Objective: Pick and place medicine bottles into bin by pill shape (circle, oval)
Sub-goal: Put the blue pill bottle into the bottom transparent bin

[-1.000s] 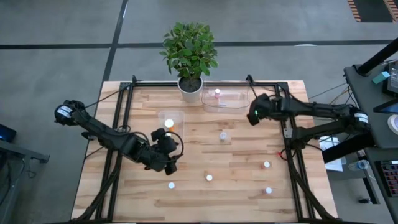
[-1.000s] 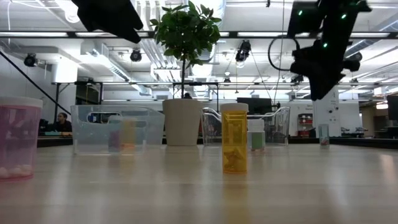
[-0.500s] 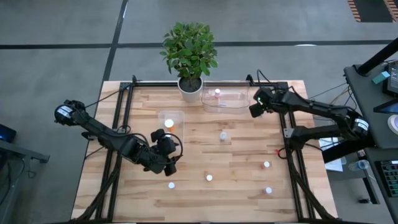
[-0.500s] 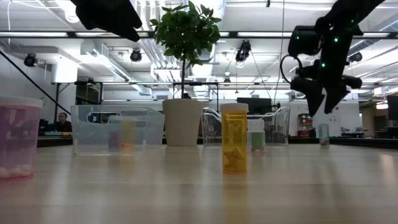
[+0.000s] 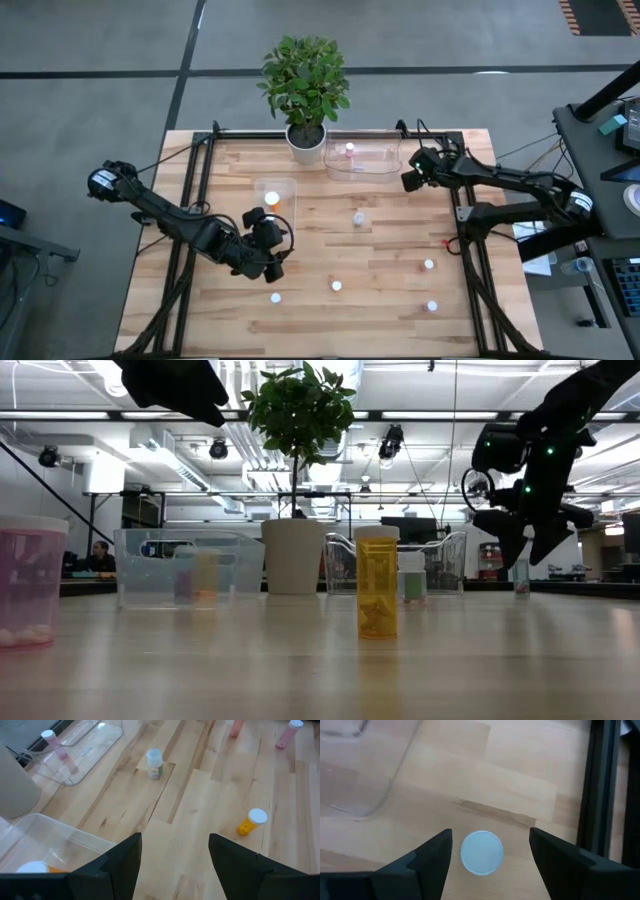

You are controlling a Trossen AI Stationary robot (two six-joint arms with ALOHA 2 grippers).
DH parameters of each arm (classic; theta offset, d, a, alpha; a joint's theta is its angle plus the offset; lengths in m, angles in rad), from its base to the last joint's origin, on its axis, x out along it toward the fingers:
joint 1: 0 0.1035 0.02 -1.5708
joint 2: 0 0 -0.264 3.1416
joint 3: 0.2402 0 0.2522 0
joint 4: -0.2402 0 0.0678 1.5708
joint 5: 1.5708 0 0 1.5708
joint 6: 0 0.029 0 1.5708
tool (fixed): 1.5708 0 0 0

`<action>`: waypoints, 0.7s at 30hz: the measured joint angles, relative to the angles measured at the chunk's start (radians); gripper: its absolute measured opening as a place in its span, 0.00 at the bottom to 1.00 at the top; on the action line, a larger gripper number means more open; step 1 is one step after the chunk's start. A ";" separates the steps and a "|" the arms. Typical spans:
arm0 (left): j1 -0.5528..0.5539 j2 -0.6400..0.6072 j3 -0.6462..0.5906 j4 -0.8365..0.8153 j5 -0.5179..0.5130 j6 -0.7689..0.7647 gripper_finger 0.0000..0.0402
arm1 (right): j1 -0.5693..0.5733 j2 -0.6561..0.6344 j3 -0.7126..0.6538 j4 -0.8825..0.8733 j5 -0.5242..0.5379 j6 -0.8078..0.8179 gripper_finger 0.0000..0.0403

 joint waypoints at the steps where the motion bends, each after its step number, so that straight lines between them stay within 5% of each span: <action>1: 0.000 0.000 0.000 0.000 -0.001 0.000 0.53 | 0.000 0.000 -0.010 0.010 -0.001 0.000 0.61; 21: -0.001 0.000 0.000 0.000 -0.015 0.001 0.53 | 0.001 -0.001 -0.041 0.024 -0.001 -0.030 0.21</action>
